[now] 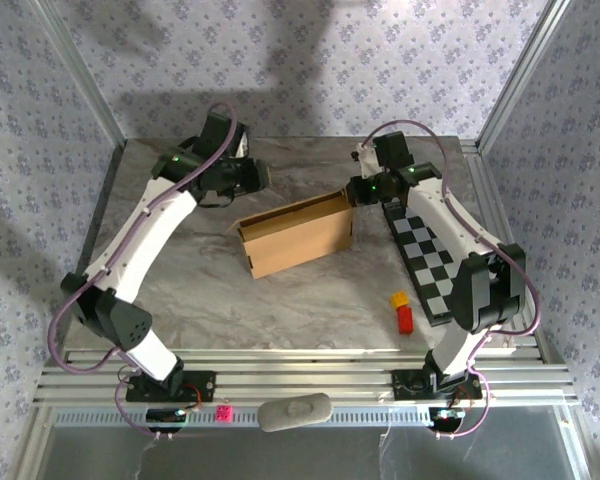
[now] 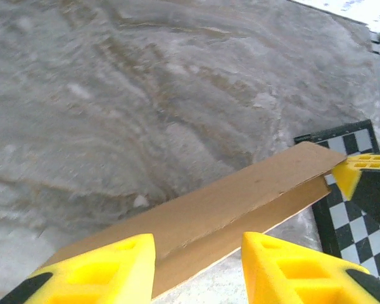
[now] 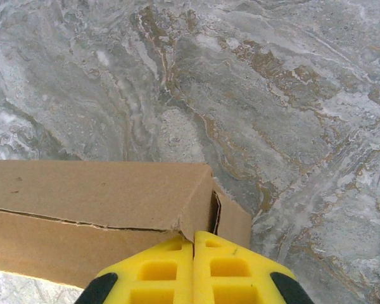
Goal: Fold the paper box
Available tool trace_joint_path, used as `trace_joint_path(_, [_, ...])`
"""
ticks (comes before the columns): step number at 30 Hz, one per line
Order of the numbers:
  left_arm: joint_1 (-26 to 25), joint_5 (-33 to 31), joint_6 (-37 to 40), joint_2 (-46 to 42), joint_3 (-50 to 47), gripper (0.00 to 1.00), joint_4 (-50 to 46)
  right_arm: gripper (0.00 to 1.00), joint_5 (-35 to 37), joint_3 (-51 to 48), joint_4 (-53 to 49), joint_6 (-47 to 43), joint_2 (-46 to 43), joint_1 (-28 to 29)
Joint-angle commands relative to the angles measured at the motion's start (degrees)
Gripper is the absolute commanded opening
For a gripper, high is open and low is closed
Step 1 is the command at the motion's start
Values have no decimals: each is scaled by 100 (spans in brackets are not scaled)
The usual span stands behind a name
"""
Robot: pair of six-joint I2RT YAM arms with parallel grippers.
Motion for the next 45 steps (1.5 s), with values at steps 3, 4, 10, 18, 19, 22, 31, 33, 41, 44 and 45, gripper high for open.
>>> trace_joint_path(3, [343,-388,682,-287,-574,40,-1066,0,190,-16,-174,-53,65,61])
trace_joint_path(4, [392,-312,869,-335,-670,42,-1062,0,177,11,-192,-62,87,70])
trace_joint_path(10, [388,-382,1491,-392,-857,46,-1451,0,92,211,-373,-170,174,55])
trace_joint_path(18, [390,-575,2071,-514,-1376,47,-990,0,6,205,-430,-181,191,25])
trace_joint_path(19, [387,-516,2082,-476,-1414,46,-898,0,7,205,-438,-184,191,26])
trace_joint_path(22, [413,-570,2073,-414,-1487,42,-661,0,-1,200,-434,-181,200,24])
trace_joint_path(31, [458,-306,1982,-74,-1374,29,-475,0,-14,226,-448,-149,217,21])
trace_joint_path(33, [473,-286,1969,-30,-1383,29,-502,0,-11,227,-453,-150,221,26])
trace_joint_path(41, [531,-158,1844,-27,-1349,29,-392,0,-28,253,-474,-147,244,23])
trace_joint_path(44, [576,45,1695,-38,-1147,41,-503,0,-36,288,-508,-157,261,26])
trace_joint_path(45, [610,192,1652,-44,-1102,43,-572,0,-42,305,-524,-165,261,11])
